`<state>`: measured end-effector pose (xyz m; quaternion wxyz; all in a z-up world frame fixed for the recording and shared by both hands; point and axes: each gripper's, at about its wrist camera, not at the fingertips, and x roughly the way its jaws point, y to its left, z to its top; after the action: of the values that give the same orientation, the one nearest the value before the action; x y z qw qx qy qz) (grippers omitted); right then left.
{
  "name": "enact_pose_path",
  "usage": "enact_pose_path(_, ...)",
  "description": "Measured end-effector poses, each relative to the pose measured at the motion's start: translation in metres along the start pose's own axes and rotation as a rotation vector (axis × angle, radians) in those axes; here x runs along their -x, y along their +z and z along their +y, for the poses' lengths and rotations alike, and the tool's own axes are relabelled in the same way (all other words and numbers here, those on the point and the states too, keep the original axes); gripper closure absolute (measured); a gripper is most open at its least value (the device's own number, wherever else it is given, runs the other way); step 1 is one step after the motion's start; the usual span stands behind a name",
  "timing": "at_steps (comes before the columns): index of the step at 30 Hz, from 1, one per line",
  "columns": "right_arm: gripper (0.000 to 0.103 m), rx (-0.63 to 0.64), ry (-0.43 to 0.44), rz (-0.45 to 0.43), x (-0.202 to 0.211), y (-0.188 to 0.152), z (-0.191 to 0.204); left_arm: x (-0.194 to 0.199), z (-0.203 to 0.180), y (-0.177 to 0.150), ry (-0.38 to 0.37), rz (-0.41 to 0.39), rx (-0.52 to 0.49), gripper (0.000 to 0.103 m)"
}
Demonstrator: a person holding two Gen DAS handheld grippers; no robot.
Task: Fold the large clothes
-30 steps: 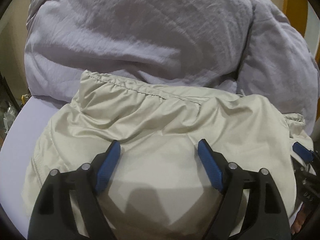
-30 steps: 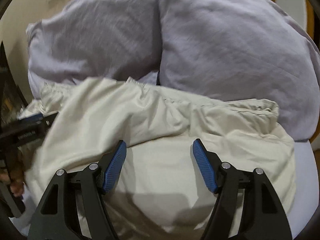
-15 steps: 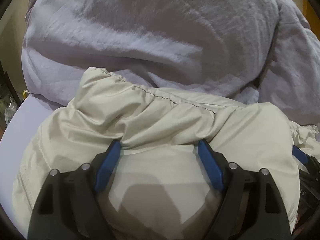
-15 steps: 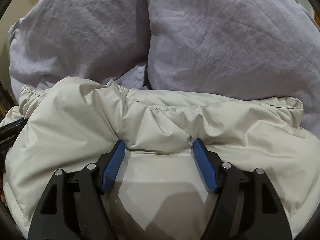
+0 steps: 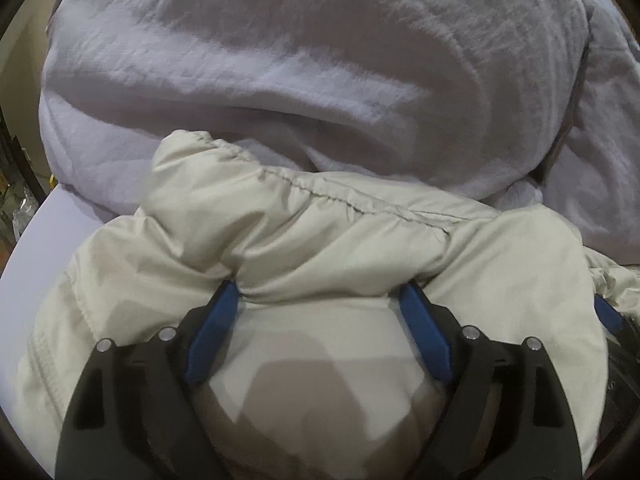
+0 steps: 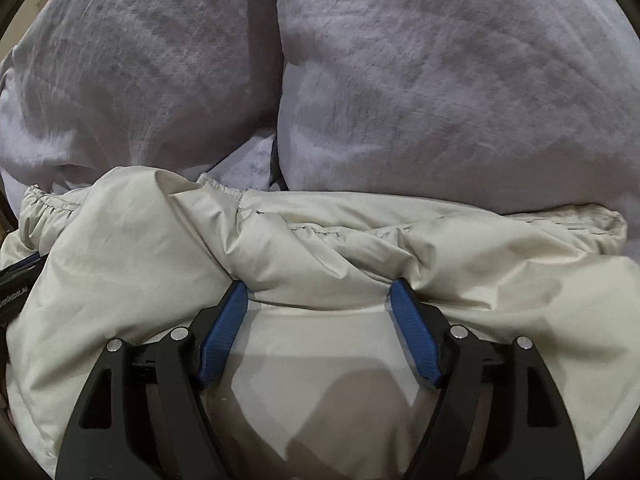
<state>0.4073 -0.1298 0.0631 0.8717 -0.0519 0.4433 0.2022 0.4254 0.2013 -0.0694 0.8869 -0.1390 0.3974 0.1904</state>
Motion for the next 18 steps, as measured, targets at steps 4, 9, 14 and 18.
enact_pose_path(4,0.028,-0.061,0.057,-0.044,0.029,0.007,0.002,0.026,0.000,0.002,-0.059,-0.021,0.027,0.022)
enact_pose_path(9,0.027,-0.058,0.104,-0.072,0.037,0.021,0.023,0.035,-0.020,0.014,-0.093,-0.045,0.017,0.021)
enact_pose_path(14,0.025,-0.006,0.077,-0.048,0.013,0.025,0.051,0.021,-0.037,0.018,-0.038,-0.040,-0.014,0.021)
enact_pose_path(18,0.025,0.020,0.046,-0.031,-0.008,0.020,0.057,-0.006,-0.056,0.015,-0.004,-0.016,-0.009,0.020)
